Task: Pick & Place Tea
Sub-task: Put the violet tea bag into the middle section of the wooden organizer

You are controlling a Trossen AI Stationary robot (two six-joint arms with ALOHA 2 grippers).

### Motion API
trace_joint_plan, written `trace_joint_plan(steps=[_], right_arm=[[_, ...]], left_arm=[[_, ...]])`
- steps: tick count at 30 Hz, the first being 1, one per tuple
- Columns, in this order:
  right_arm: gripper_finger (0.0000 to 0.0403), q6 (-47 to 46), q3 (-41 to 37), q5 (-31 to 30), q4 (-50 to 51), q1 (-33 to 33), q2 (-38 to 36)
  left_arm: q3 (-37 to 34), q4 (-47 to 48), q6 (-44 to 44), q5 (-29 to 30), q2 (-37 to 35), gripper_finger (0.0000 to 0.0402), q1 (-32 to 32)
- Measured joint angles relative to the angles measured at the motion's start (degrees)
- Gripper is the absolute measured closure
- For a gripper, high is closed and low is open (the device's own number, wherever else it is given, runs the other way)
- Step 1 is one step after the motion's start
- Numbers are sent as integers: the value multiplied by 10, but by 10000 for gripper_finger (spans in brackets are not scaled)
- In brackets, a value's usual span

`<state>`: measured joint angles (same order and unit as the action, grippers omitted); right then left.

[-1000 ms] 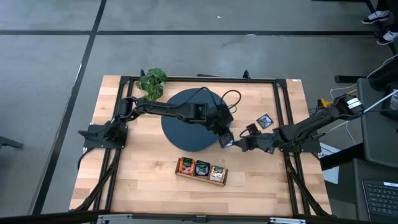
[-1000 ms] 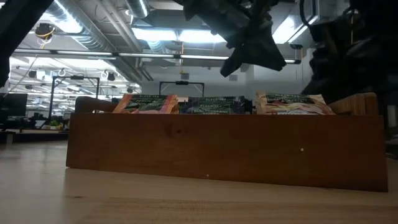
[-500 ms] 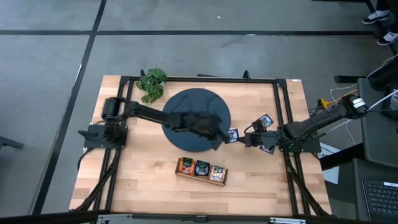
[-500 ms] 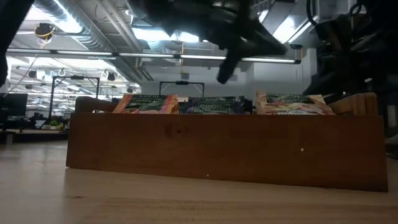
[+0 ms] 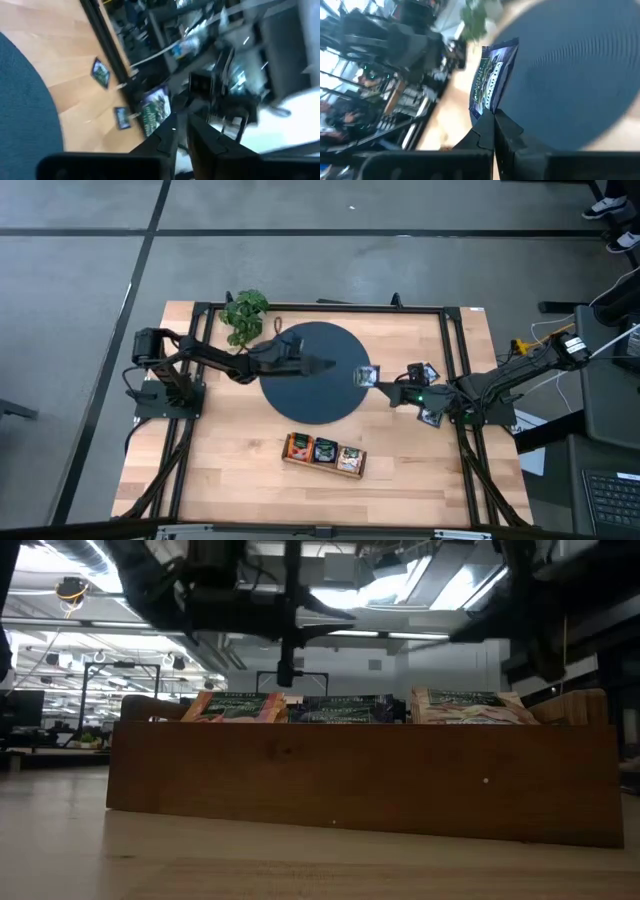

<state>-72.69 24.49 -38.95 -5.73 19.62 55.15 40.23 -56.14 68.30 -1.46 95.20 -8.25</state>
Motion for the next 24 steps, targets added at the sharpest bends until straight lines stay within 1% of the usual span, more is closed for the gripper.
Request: trace_joint_plan(steps=[1, 3, 7, 13, 18, 24], right_arm=[[403, 16, 10, -15, -1, 0, 6], [403, 36, 28, -34, 0, -3, 15], [403, 55, 59, -34, 1, -15, 49], [403, 90, 117, -30, 0, -32, 116], [403, 104, 157, -18, 1, -44, 146], [403, 115, 176, -1, 0, -46, 150]], left_arm=[[-12, -22, 27, -4, 0, 361, -9], [-23, -38, 50, -17, 0, 346, -24], [-10, -49, 60, -82, 0, 312, -45], [22, -7, 60, -131, 0, 271, -49], [24, 18, 35, -170, 0, 258, -59], [24, 22, 21, -200, 0, 257, -72]])
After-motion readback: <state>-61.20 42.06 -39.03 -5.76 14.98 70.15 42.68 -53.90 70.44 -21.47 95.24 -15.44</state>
